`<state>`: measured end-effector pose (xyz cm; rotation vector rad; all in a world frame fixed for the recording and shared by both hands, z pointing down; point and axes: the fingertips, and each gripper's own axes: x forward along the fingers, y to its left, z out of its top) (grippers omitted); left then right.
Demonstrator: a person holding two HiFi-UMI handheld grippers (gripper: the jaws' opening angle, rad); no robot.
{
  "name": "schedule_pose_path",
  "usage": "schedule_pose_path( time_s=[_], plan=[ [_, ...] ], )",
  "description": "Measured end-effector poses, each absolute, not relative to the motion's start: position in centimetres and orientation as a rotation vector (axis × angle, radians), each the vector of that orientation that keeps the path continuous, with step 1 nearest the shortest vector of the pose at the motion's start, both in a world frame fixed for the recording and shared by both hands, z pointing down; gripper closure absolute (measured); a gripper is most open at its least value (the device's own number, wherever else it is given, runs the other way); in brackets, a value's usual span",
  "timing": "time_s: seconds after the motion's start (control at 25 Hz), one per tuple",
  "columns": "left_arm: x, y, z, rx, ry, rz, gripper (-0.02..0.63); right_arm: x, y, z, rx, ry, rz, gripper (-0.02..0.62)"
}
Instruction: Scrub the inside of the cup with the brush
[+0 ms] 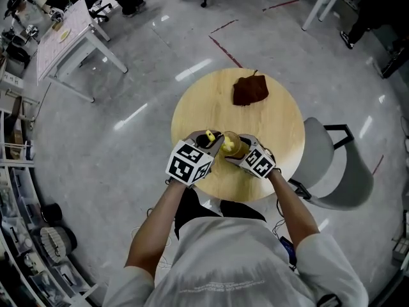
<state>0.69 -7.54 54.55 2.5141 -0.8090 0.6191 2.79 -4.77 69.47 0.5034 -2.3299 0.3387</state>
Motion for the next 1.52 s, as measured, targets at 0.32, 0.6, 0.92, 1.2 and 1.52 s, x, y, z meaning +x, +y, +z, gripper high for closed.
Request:
schedule_pose_path(
  time_s=[0.32, 0.6, 0.92, 1.2, 1.52],
  plan=[
    [0.8, -7.2, 54.6, 2.441, -0.76, 0.549, 0.557, 2.7, -4.8, 69.7, 0.622, -2.349, 0.365, 0.193],
    [0.4, -6.8, 54.6, 2.376, -0.727, 0.505, 0.557, 2.7, -4.7, 69.7, 0.689, -2.344, 0.385, 0.193],
    [-1.8, -8.2, 52.2, 2.246, -0.716, 0.266, 0.555, 3.0, -4.6, 70.1, 0.779, -2.316, 0.414, 0.195],
    [-6.3, -10.7, 51.1, 2.094, -0.818, -0.015, 0.561, 3.8, -2.6, 70.4, 0.937, -2.212, 0.583, 0.198],
    [-5.2, -9.7, 52.1, 2.206, -0.841, 0.201, 0.561, 5.1, -1.5, 70.5, 0.819, -2.237, 0.576, 0.196]
  ],
)
